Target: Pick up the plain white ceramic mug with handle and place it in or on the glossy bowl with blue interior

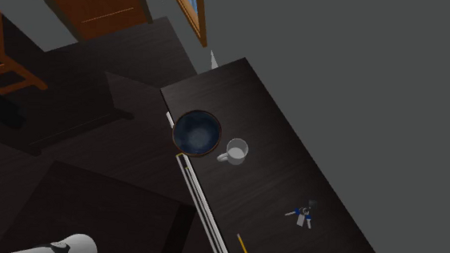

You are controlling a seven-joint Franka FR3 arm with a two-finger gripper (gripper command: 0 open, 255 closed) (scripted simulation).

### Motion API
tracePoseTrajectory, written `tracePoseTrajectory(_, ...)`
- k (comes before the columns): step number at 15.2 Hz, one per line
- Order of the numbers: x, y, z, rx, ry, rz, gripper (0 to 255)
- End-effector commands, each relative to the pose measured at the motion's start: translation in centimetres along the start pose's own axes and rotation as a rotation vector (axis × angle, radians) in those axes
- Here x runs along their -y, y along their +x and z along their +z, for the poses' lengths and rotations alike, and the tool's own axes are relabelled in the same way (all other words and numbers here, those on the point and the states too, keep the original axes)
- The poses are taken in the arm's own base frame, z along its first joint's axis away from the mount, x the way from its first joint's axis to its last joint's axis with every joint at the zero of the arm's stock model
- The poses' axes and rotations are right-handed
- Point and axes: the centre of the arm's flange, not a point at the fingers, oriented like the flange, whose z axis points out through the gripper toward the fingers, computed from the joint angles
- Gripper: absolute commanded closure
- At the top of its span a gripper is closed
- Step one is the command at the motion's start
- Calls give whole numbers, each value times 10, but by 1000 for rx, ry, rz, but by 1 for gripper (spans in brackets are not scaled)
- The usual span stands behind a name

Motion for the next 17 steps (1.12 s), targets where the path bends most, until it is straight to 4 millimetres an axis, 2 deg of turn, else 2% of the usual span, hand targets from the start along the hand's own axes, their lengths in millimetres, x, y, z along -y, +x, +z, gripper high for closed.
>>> tracePoseTrajectory(1, 0, 0, 0, 0, 0, 0, 0)
tracePoseTrajectory(17, -160, 66, 117, -2, -19, -8, 0)
